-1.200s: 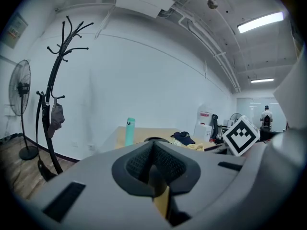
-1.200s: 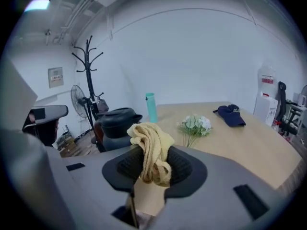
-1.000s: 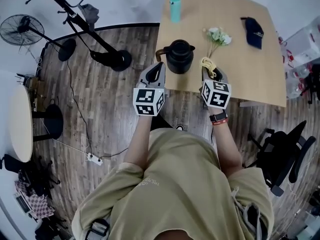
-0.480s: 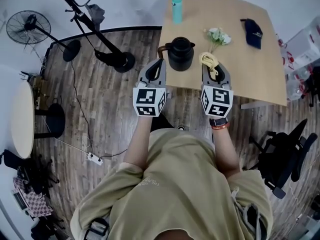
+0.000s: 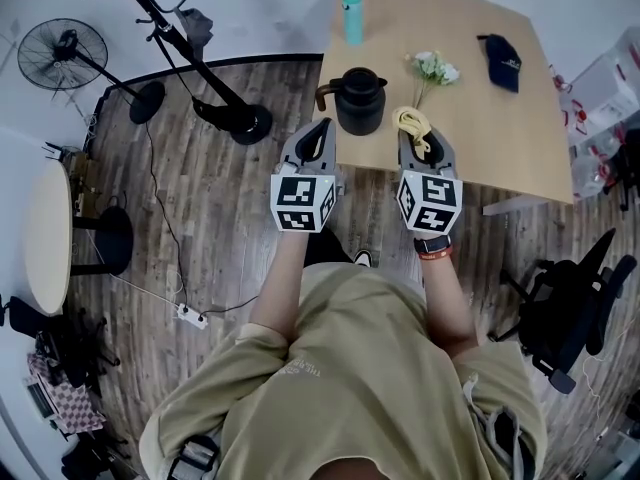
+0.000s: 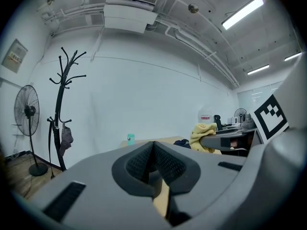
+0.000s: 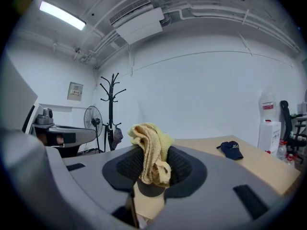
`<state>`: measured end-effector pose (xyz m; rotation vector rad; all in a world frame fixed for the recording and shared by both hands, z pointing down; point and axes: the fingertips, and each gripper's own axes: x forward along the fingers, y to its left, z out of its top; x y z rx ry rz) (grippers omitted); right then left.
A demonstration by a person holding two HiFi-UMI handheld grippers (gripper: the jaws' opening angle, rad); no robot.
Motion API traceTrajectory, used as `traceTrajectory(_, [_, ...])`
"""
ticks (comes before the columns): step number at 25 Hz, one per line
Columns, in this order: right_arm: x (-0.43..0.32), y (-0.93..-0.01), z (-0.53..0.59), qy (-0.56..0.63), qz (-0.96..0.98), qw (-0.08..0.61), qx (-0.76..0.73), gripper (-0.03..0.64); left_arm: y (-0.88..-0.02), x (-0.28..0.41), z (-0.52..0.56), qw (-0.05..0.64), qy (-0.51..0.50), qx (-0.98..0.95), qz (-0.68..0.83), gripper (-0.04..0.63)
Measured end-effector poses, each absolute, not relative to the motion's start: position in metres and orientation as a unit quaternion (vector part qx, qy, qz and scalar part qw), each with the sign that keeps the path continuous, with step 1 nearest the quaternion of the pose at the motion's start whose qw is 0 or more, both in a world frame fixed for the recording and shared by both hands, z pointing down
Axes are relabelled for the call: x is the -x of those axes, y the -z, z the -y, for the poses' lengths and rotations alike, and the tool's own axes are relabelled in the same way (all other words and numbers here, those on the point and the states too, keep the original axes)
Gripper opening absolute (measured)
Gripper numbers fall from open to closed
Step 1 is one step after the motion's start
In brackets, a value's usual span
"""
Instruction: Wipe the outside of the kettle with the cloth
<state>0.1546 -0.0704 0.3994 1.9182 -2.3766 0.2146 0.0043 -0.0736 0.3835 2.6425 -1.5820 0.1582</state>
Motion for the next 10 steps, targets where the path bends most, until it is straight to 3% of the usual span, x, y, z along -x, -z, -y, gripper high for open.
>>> traceTrajectory(10, [-0.140,-0.388,0.041,-0.080,0.776,0.038,-0.625,0.135,-0.362,0.011,0.041,0.028,-0.047,-0.859,0.509,0.021])
